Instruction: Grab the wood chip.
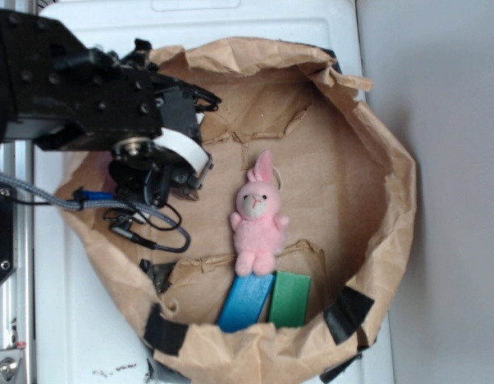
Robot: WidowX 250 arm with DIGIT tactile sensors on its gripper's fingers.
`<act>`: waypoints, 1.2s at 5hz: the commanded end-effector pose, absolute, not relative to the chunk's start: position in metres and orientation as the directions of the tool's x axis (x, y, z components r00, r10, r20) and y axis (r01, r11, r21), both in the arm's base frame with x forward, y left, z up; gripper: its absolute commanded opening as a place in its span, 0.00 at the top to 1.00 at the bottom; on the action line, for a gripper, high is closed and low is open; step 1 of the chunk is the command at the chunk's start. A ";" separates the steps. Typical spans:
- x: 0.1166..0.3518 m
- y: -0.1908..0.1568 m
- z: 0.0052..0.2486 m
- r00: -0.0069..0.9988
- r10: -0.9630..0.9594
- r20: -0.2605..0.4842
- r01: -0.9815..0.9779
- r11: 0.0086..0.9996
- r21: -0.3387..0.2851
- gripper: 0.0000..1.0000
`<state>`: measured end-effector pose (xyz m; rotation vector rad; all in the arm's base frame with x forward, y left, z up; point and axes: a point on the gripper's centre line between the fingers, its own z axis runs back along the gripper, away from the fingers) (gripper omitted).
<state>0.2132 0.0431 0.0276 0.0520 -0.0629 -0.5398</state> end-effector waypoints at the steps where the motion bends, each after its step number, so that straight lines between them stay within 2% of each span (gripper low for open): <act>1: 0.229 0.035 0.030 0.856 -0.512 0.073 0.505 0.857 0.100 1.00; 2: 0.231 0.032 0.024 0.861 -0.501 0.088 0.492 0.864 0.104 1.00; 4: 0.236 0.029 0.030 0.877 -0.470 0.097 0.464 0.882 0.079 1.00; 5: 0.238 0.029 0.039 0.885 -0.456 0.098 0.452 0.890 0.064 1.00; 6: 0.241 0.033 0.070 0.903 -0.406 0.138 0.405 0.914 0.041 1.00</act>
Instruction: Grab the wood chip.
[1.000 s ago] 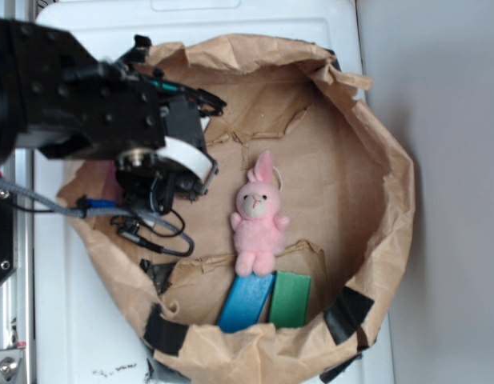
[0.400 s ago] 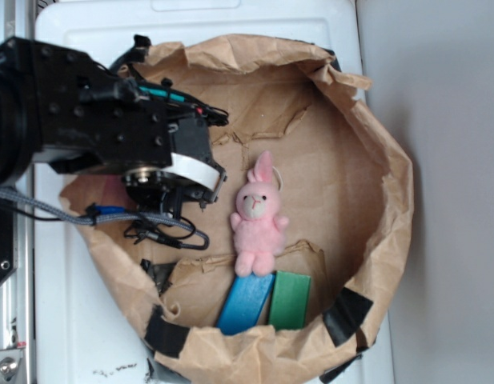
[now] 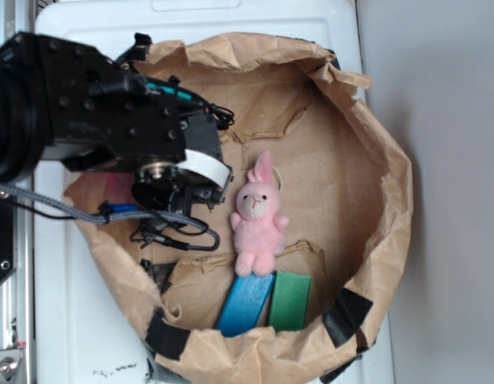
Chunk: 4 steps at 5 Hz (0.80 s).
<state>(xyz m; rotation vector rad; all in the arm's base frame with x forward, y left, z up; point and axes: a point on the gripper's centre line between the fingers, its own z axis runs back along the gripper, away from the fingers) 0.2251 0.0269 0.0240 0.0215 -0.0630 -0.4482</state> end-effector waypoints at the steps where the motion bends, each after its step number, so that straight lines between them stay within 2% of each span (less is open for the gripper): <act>1: 0.245 0.040 0.109 0.924 -0.348 0.157 0.357 0.933 -0.035 1.00; 2: 0.248 0.046 0.130 0.935 -0.322 0.146 0.336 0.938 -0.080 1.00; 4: 0.251 0.056 0.151 0.941 -0.313 0.129 0.331 0.931 -0.157 1.00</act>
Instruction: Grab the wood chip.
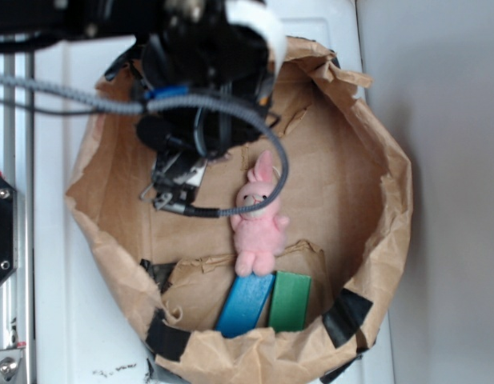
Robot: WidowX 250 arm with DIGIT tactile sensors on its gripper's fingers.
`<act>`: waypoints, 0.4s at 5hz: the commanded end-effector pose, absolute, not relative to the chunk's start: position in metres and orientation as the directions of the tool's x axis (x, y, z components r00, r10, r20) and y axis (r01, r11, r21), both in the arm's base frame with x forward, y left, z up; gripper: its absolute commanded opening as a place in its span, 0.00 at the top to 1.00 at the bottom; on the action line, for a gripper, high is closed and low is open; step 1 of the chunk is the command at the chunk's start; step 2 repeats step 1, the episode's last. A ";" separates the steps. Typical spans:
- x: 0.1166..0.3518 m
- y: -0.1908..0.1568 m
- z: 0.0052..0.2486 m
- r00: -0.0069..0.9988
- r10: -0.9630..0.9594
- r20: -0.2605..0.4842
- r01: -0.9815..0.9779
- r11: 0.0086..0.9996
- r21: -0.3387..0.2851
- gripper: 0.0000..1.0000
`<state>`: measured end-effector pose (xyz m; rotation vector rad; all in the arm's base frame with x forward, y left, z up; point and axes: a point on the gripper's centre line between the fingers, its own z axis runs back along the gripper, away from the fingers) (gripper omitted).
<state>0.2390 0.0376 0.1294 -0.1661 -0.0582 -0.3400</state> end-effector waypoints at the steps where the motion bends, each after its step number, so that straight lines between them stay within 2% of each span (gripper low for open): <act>1: 0.244 0.056 0.148 0.918 -0.309 0.249 0.348 0.928 -0.133 0.99; 2: 0.244 0.056 0.148 0.918 -0.309 0.249 0.348 0.928 -0.133 0.99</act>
